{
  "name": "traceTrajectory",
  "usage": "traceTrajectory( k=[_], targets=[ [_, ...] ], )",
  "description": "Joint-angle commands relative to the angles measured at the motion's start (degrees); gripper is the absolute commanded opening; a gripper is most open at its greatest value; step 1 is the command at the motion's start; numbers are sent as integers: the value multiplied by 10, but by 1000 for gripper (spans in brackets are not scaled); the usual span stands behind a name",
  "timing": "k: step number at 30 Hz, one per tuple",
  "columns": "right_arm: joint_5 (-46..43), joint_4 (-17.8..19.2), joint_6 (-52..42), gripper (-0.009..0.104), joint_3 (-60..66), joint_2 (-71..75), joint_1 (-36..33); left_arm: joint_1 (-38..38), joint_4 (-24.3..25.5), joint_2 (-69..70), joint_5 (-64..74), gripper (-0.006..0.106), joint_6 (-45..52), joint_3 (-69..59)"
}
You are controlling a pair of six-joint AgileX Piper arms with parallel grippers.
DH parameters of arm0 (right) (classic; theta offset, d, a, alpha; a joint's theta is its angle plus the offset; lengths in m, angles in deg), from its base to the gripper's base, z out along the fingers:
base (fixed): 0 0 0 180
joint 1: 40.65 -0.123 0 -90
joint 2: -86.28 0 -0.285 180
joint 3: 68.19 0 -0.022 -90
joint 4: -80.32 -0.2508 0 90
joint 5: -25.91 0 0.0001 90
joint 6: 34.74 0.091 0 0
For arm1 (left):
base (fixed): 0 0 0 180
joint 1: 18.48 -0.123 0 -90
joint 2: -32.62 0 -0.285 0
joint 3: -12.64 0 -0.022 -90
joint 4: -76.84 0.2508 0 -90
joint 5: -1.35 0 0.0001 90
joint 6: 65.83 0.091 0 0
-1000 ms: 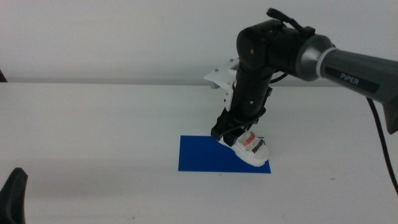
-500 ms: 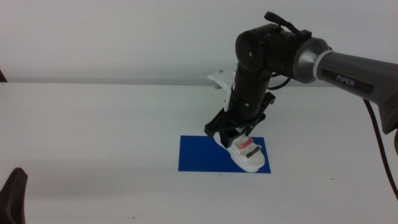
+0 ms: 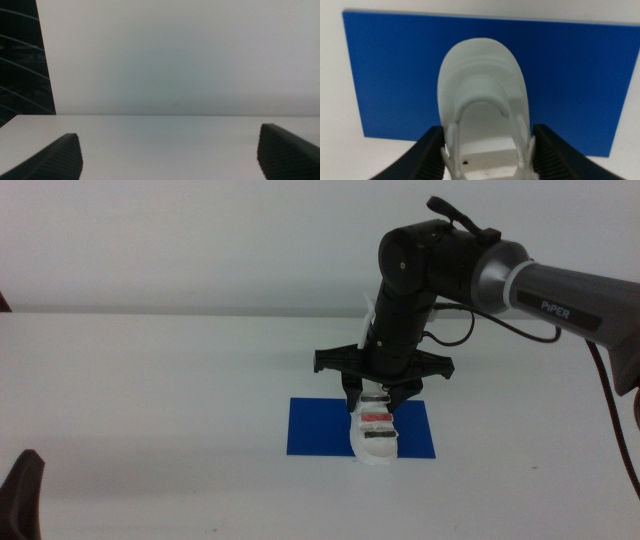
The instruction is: Use one arm to grab the shoe from the table and place it on the mat.
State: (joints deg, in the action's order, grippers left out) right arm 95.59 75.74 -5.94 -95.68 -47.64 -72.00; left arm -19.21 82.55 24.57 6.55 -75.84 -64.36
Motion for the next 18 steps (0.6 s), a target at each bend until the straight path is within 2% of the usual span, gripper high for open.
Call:
traceTrajectory(
  k=[1,4,9,13,18],
  targets=[
    [56,12,36,-2,-5,1,4,1,-1,23,-7,94,-3,-24],
    [56,28,77,-2,-5,1,4,1,-1,23,-7,94,-3,-24],
    [58,73,209,-2,-5,1,4,1,-1,23,-7,94,-3,-24],
    [58,92,363,-2,-5,1,4,1,-1,23,-7,94,-3,-24],
    [59,90,565,-2,-5,1,4,1,-1,23,-7,94,-3,-24]
  ],
)
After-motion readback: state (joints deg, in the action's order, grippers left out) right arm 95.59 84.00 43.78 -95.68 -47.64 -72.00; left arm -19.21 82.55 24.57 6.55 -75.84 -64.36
